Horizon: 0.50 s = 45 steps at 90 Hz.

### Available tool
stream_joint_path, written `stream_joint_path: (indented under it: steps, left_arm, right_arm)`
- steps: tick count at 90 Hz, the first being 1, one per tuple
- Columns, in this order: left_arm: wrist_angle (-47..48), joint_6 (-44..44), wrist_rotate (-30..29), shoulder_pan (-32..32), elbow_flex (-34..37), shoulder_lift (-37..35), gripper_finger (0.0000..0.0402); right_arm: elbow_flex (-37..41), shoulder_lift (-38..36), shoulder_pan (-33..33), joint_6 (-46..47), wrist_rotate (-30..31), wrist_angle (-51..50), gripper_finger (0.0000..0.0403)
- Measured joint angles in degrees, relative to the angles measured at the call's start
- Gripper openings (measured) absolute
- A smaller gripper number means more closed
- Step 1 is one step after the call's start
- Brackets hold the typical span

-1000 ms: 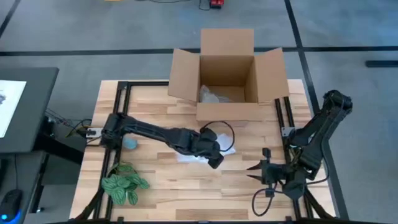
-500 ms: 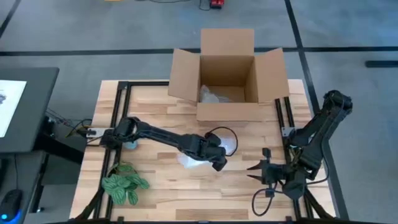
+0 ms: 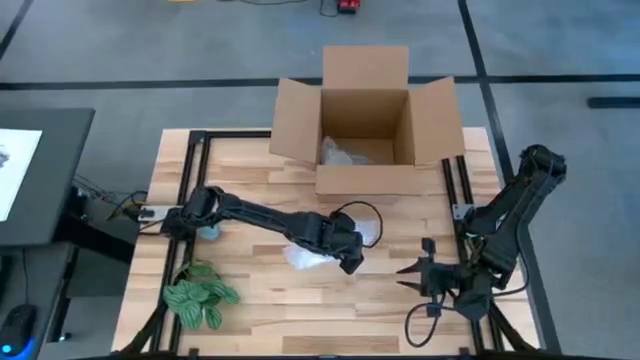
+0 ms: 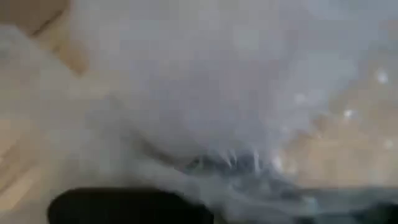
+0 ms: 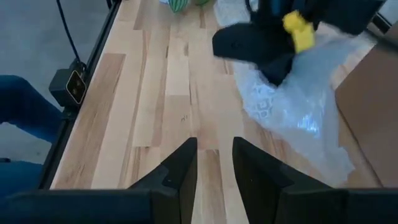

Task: Wrap mug
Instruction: Wrap the white gray mug with bubble wrap

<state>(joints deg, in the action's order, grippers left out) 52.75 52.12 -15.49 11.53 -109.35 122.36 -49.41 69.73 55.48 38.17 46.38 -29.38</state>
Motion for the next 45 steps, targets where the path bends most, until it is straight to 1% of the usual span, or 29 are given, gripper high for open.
stream_joint_path:
  steps: [13,24,31,45]
  left_arm:
    - [1.31,-0.88,-0.22,0.67,-2.47,-3.21,0.0000]
    - [3.45,-0.79,-0.51,1.25,-3.55,-5.40,0.0000]
    - [3.18,-0.59,-1.27,1.85,-3.77,-7.01,0.0000]
    - [4.36,0.67,-0.74,4.25,-3.83,-7.90,0.0000]
  right_arm:
    - [0.00,0.00,0.00,0.00,-0.01,-0.12,0.0092]
    - [0.00,0.00,0.00,0.01,-0.01,-0.15,0.0092]
    - [0.00,0.00,0.00,0.01,-0.03,-0.15,0.0092]
    - [0.00,0.00,0.00,0.02,-0.03,-0.18,0.0092]
